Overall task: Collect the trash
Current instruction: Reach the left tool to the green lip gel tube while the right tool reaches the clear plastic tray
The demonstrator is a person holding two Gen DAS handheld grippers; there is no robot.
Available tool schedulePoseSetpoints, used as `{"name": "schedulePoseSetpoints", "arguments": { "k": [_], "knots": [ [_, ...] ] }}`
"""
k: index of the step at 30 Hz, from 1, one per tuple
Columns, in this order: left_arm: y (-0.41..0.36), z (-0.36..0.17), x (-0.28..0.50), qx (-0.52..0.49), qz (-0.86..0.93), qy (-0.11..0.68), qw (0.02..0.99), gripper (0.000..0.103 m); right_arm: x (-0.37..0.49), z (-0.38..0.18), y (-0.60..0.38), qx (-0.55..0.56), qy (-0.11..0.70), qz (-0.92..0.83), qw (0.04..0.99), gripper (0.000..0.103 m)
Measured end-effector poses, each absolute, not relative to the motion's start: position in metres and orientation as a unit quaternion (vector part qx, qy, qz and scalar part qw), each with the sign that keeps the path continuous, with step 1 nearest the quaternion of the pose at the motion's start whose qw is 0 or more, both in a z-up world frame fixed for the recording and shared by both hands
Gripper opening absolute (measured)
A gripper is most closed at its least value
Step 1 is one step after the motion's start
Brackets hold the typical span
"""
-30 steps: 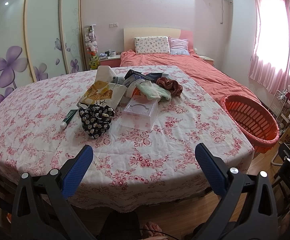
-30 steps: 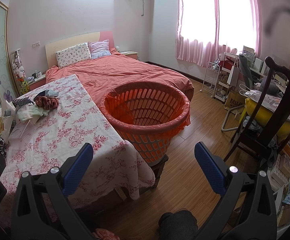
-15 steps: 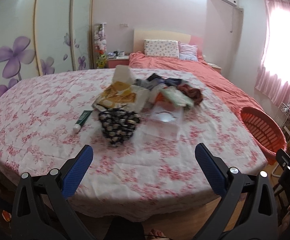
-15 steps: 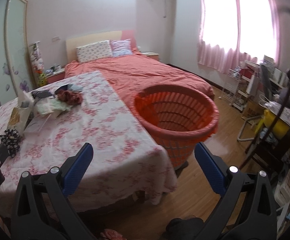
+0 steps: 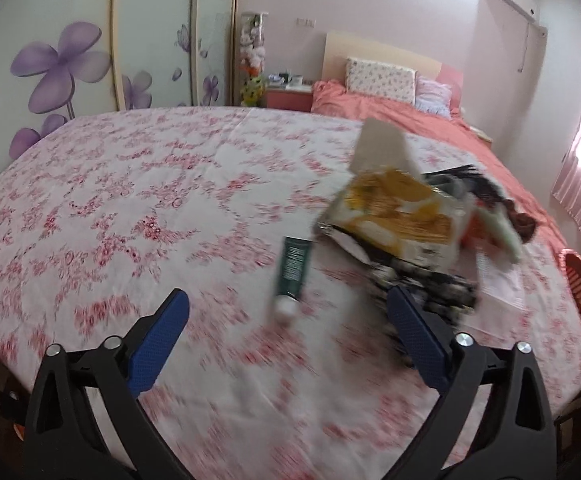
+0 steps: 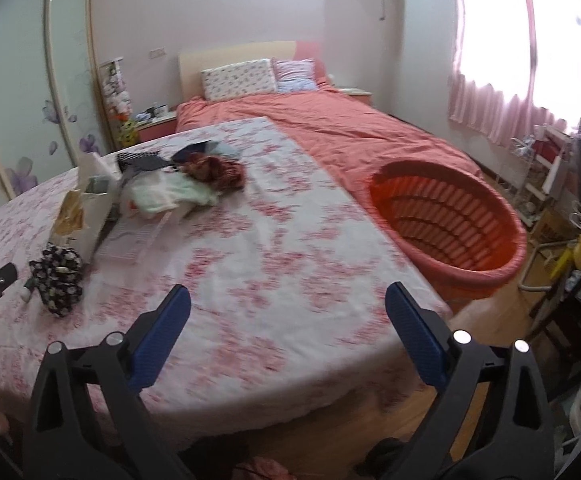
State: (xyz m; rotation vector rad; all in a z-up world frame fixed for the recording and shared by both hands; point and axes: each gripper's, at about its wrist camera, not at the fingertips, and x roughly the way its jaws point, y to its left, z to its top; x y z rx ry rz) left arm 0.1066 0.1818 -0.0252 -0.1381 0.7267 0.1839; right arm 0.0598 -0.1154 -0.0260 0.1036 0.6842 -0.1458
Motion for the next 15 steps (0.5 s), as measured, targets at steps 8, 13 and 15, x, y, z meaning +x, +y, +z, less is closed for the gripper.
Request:
{"name": "schedulePoseSetpoints", "arguments": {
  "k": [8,13,15],
  "knots": [
    [0.192,-0.044,0.133,-0.062,0.058,0.393,0.916,0.068,0.079,-0.032,-0.081,0.026,0.345,-0.045,0.937,0.093],
    [0.192,-0.05,0.145,-0.067,0.045,0.408,0.909,0.052,0.087,-0.035,-0.074,0.021,0.35,-0.043,0.935,0.093],
    [0.193,-0.05,0.146,-0.066,0.045,0.408,0.909,0.049,0.09,-0.036,-0.072,0.019,0.35,-0.042,0.936,0.093]
  ]
}}
